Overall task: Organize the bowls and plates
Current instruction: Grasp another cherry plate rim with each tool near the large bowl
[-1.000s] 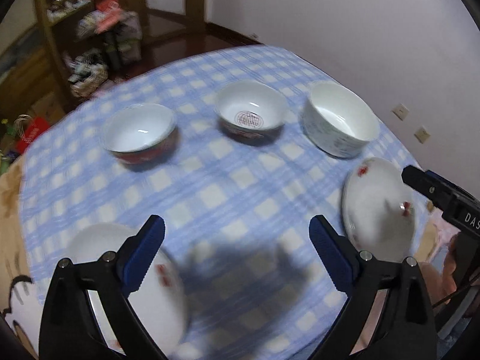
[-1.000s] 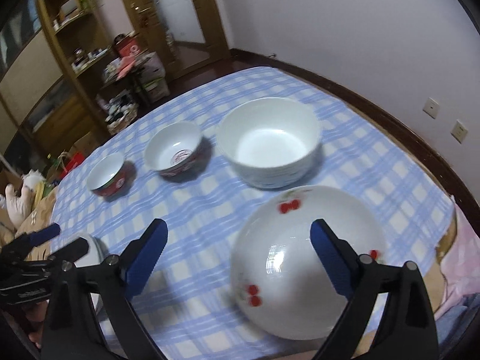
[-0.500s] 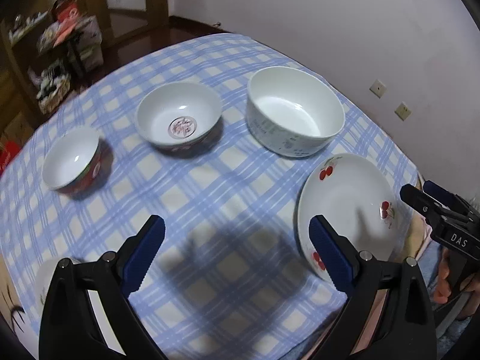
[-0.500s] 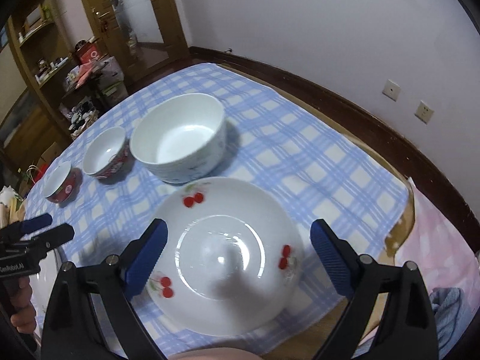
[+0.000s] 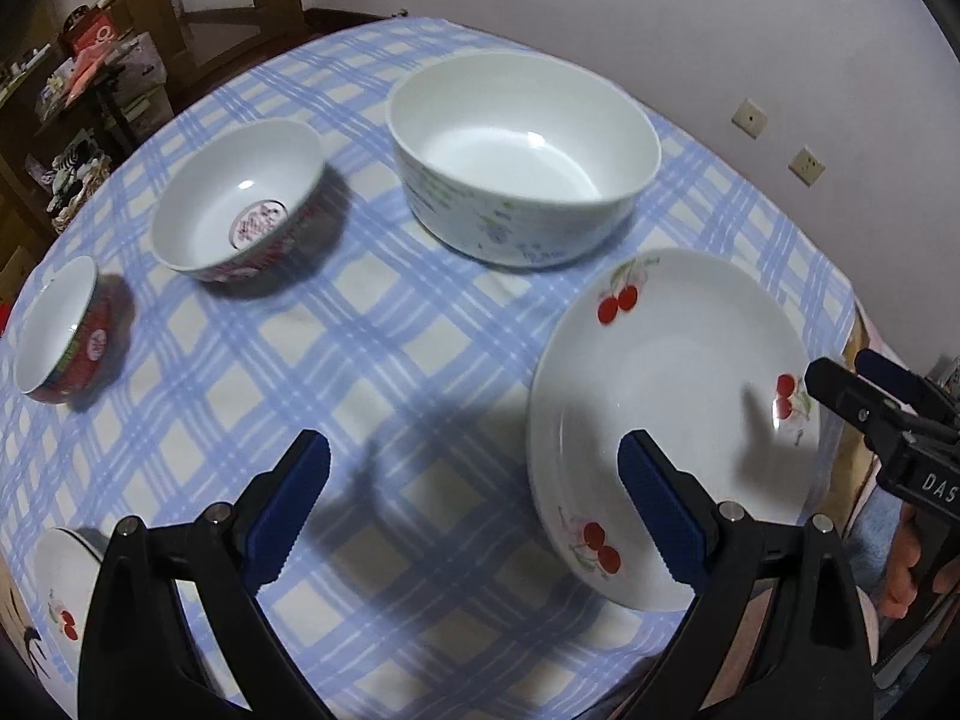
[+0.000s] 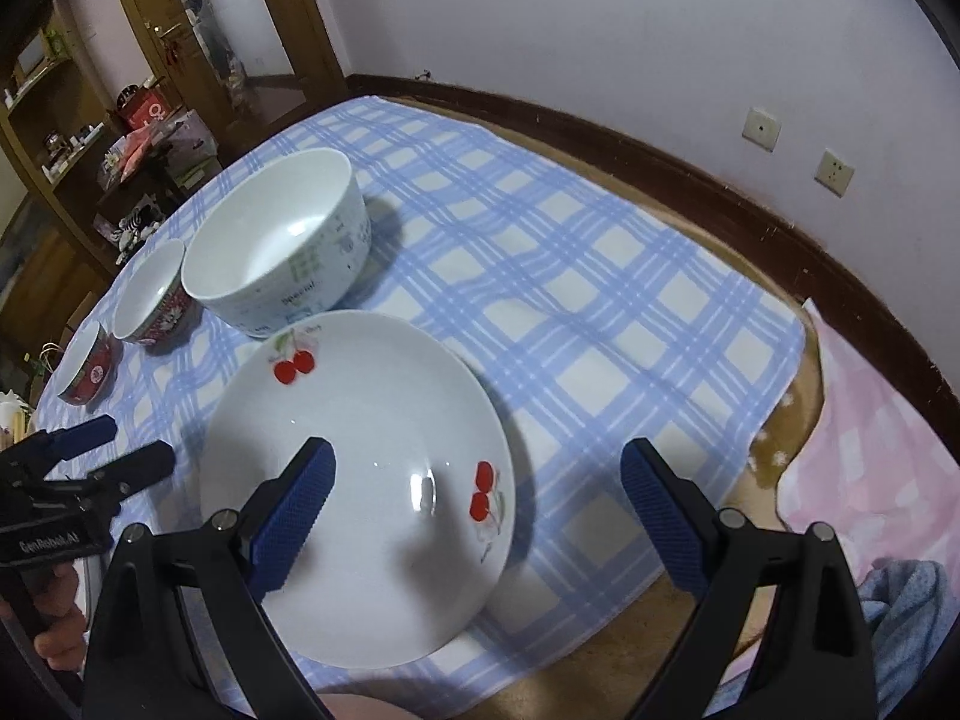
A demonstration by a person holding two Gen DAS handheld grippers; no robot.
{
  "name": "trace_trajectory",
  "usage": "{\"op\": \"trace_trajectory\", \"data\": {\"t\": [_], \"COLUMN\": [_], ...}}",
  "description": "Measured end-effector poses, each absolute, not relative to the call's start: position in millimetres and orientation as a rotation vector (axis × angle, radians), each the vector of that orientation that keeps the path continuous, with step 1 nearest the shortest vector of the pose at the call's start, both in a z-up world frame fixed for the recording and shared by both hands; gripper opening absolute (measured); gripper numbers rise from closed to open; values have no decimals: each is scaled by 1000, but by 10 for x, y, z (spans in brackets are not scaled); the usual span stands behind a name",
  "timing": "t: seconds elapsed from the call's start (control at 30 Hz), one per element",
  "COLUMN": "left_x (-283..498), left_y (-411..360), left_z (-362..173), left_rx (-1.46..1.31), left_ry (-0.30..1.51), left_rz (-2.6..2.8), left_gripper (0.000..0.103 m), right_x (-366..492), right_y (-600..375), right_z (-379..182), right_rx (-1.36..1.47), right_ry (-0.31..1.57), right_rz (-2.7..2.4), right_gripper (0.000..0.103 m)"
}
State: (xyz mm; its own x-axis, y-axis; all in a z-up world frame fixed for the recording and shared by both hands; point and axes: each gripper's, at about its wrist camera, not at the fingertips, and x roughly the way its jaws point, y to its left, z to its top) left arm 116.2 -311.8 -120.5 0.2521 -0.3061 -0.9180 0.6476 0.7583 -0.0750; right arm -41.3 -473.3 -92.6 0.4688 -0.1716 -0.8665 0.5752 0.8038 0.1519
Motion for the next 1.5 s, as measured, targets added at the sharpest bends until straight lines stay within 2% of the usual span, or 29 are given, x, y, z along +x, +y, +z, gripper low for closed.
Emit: {"op": "trace_trajectory", "data": {"t": [0.23,0.4,0.53,0.6,0.63,0.67,0.7,0.73,0.87,0.9,1.13,1.37,1.5], "left_x": [1151,1169,1146,1126,1117,1113,1105,1090,1064,1075,1035,1083,1126], "left_y": [-3230,-3237,-3228,-3247,-3262,-3275,-3289,-3324,-3376,-3376,-3323,-3219,-3183], "left_z": [-1431,-1558,-1580,-1563,-1556,-1550,-1550,-1558,-1533,-1530,-1546,-1453,-1454], "left_rx": [380,377,350,353,355,354,352,361,370,357,341,354,329], "left_ry": [1193,1232,1243,1235,1236,1238,1246,1261,1263,1269,1219,1211,1221], "left_rz": [-654,-649,-681,-695,-704,-712,-722,-732,-715,-712,-710,-723,-733], "left_gripper": [94,67,54,42,39,32,25,21,20,20,20,11,10], "right_x": [-375,-368,-362,-350,-348,-338,-334,-326,-299,-289,-330,-374,-321], "right_y": [-4808,-4838,-4845,-4838,-4833,-4830,-4824,-4820,-4807,-4799,-4834,-4819,-4783], "right_z": [-1096,-1216,-1260,-1271,-1272,-1282,-1288,-1297,-1360,-1392,-1429,-1303,-1186], "right_rx": [459,493,514,516,516,521,526,531,532,520,558,556,531], "right_ry": [1022,1042,1046,1044,1043,1045,1046,1048,1070,1087,1063,1005,997], "right_rz": [-488,-457,-435,-420,-415,-404,-394,-385,-364,-373,-349,-348,-339], "right_gripper": [100,100,99,90,83,74,70,60,30,27,20,14,13]}}
